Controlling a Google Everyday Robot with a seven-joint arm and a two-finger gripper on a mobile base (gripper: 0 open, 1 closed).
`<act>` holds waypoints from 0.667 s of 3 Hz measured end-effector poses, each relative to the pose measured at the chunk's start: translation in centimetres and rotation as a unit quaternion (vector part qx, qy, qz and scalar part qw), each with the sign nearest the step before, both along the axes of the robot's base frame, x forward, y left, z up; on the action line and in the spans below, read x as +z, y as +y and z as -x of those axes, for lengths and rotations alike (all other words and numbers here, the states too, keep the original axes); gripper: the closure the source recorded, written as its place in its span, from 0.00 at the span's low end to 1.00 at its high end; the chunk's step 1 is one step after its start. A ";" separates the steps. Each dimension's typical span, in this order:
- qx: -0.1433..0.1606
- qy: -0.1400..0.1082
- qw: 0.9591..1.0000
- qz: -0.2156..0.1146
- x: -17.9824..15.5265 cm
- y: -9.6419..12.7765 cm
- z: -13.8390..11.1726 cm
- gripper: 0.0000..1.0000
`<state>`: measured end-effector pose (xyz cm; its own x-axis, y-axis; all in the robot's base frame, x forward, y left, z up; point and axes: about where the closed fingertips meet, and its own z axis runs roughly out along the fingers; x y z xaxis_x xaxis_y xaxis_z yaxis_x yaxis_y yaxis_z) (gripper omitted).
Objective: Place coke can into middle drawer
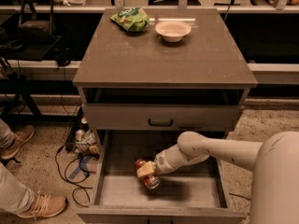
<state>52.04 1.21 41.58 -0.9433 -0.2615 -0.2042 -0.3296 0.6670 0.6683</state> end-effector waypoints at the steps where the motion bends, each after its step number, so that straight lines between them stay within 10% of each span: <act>1: -0.007 0.002 1.000 0.027 -0.8 -1.9 -0.4 0.02; 2: -0.023 -0.005 0.998 0.064 -0.5 -5.2 -1.1 0.00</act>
Offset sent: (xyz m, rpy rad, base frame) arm 0.0239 -0.1065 0.0090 -0.2408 -0.0449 -0.0999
